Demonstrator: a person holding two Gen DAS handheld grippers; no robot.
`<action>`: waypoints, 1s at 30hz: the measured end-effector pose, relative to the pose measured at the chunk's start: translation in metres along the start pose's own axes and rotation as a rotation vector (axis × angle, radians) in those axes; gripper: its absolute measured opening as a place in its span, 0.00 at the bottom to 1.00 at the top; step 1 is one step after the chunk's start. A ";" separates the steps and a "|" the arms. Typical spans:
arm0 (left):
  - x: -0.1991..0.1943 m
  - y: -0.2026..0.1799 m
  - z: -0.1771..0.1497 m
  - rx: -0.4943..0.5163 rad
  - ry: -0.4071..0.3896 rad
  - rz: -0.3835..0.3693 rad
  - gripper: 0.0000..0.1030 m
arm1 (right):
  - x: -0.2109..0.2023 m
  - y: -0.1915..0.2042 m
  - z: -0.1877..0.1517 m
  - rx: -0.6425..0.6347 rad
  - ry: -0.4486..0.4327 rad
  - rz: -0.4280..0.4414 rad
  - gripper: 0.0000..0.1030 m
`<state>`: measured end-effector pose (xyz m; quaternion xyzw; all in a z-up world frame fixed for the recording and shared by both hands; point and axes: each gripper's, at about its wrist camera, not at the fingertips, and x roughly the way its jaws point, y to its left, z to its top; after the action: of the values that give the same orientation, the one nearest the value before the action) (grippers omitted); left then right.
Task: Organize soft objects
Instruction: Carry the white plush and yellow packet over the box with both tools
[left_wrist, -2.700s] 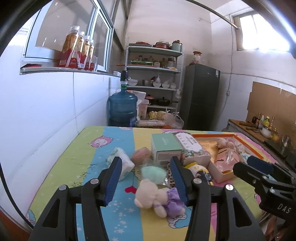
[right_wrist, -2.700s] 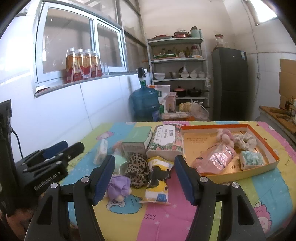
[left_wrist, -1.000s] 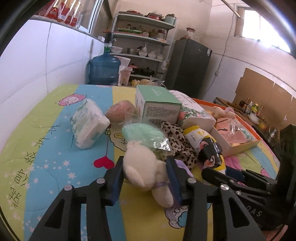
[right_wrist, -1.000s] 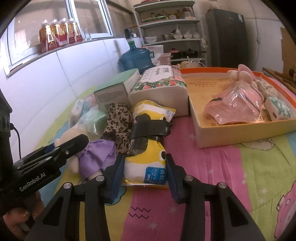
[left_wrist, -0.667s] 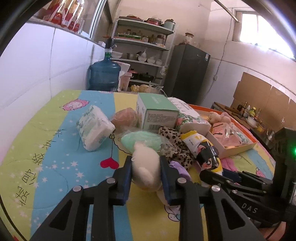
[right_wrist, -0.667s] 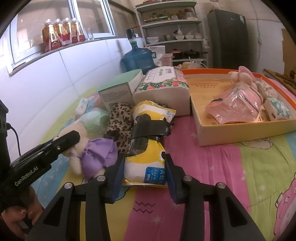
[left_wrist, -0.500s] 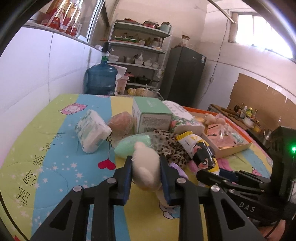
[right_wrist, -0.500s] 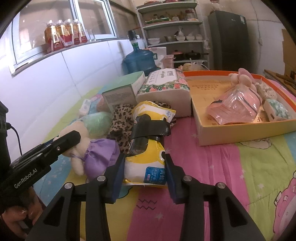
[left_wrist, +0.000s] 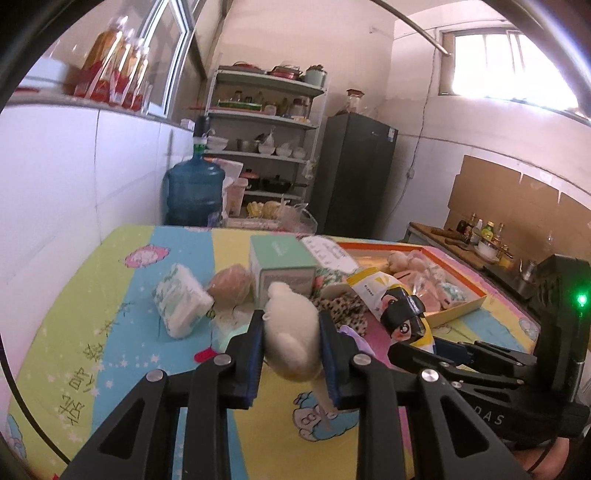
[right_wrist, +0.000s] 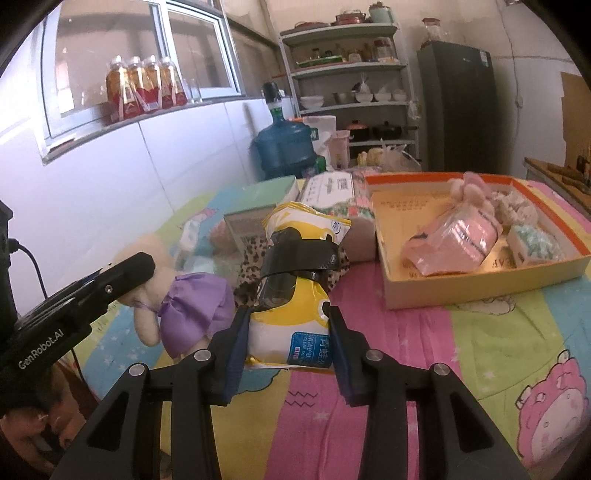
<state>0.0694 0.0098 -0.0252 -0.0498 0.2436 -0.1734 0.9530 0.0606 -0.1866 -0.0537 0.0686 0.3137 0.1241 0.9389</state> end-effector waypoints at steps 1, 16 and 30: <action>-0.001 -0.003 0.002 0.005 -0.006 -0.001 0.27 | -0.003 0.000 0.001 -0.001 -0.007 0.001 0.41; 0.011 -0.060 0.036 0.074 -0.060 -0.048 0.27 | -0.036 -0.034 0.024 -0.001 -0.089 -0.034 0.41; 0.053 -0.118 0.059 0.126 -0.053 -0.086 0.27 | -0.053 -0.098 0.041 0.057 -0.123 -0.091 0.41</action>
<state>0.1049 -0.1189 0.0240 -0.0045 0.2043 -0.2277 0.9520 0.0629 -0.2977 -0.0116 0.0887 0.2616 0.0680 0.9587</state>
